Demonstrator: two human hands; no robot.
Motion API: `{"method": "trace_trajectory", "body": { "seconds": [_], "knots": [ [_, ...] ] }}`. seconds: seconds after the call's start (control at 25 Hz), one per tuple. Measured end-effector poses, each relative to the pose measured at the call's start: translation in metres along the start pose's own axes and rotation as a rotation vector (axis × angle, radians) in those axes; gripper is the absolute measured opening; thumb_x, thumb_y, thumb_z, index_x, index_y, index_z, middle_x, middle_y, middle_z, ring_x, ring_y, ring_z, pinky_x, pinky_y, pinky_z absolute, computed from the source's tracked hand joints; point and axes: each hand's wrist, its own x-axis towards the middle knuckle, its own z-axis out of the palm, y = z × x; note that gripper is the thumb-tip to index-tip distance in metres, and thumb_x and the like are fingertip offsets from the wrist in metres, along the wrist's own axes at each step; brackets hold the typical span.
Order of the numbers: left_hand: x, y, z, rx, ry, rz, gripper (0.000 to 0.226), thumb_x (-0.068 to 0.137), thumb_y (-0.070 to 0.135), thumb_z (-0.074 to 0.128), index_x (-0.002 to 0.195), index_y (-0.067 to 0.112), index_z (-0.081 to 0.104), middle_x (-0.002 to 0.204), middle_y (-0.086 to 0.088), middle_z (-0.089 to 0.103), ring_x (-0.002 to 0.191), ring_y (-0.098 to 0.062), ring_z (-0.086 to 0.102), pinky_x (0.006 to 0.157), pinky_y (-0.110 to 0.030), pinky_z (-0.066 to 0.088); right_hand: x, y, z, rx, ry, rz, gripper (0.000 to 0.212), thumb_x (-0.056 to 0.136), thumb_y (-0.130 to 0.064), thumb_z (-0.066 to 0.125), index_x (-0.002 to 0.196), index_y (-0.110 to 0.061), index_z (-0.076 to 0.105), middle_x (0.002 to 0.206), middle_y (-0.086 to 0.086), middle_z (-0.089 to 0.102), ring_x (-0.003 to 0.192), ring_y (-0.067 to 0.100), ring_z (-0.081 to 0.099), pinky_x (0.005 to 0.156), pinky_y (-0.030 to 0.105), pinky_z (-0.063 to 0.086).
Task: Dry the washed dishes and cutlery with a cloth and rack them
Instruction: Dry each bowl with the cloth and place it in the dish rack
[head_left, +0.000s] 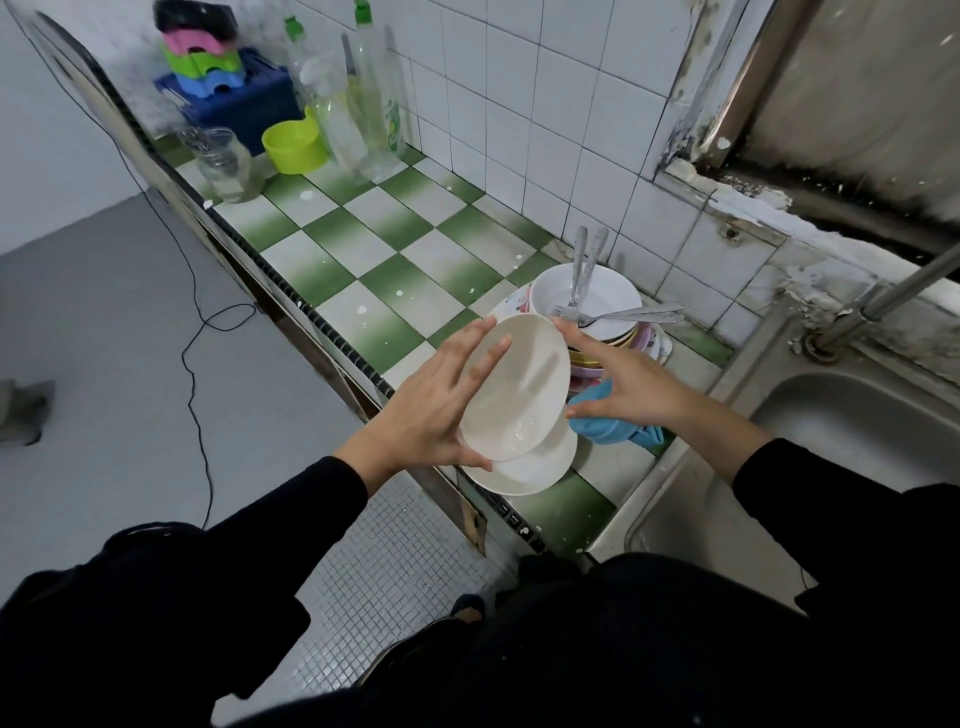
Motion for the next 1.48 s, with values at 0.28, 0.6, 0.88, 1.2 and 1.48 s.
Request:
{"method": "trace_trajectory", "body": {
  "seconds": [0.28, 0.6, 0.88, 1.2, 1.48],
  "knots": [
    [0.004, 0.002, -0.003, 0.103, -0.016, 0.053, 0.129, 0.059, 0.059, 0.084, 0.151, 0.015, 0.005, 0.154, -0.022, 0.01, 0.145, -0.043, 0.013, 0.119, -0.048, 0.013, -0.005, -0.001, 0.002, 0.119, 0.098, 0.005, 0.097, 0.079, -0.029, 0.079, 0.14, -0.062, 0.012, 0.137, -0.038, 0.034, 0.104, -0.02, 0.052, 0.098, 0.029, 0.045],
    [0.002, 0.008, -0.007, 0.146, 0.033, 0.05, 0.143, 0.048, 0.047, 0.095, 0.149, 0.005, 0.002, 0.154, -0.02, 0.013, 0.144, -0.039, 0.016, 0.118, -0.044, 0.022, -0.011, -0.009, -0.001, 0.145, 0.151, -0.039, 0.096, 0.078, -0.03, 0.079, 0.142, -0.058, 0.013, 0.137, -0.027, 0.038, 0.138, 0.007, 0.036, 0.11, 0.034, 0.036],
    [0.008, 0.013, -0.023, 0.273, 0.123, 0.075, 0.145, 0.047, 0.035, 0.096, 0.152, 0.009, -0.002, 0.155, -0.017, 0.013, 0.149, -0.03, 0.003, 0.115, -0.053, 0.021, -0.019, -0.022, -0.004, 0.304, 0.256, -0.07, 0.096, 0.074, -0.027, 0.083, 0.139, -0.061, 0.021, 0.149, -0.018, 0.039, 0.137, 0.005, 0.037, 0.113, 0.044, 0.035],
    [0.006, 0.011, -0.037, 0.213, 0.19, 0.002, 0.135, 0.056, 0.038, 0.093, 0.151, 0.009, 0.001, 0.154, -0.025, 0.01, 0.143, -0.045, 0.015, 0.121, -0.036, 0.005, -0.026, -0.035, -0.01, 0.398, 0.318, -0.111, 0.093, 0.073, -0.02, 0.083, 0.139, -0.051, 0.025, 0.146, -0.026, 0.035, 0.139, -0.004, 0.029, 0.109, 0.047, 0.04],
    [0.013, 0.012, -0.052, 0.133, 0.13, 0.075, 0.125, 0.057, 0.054, 0.088, 0.15, 0.021, 0.011, 0.154, -0.023, 0.009, 0.144, -0.047, 0.009, 0.114, -0.06, 0.021, -0.032, -0.039, -0.011, 0.471, 0.336, -0.136, 0.093, 0.072, -0.017, 0.084, 0.139, -0.049, 0.028, 0.14, -0.039, 0.035, 0.138, -0.009, 0.029, 0.099, 0.043, 0.049]
  ]
}}
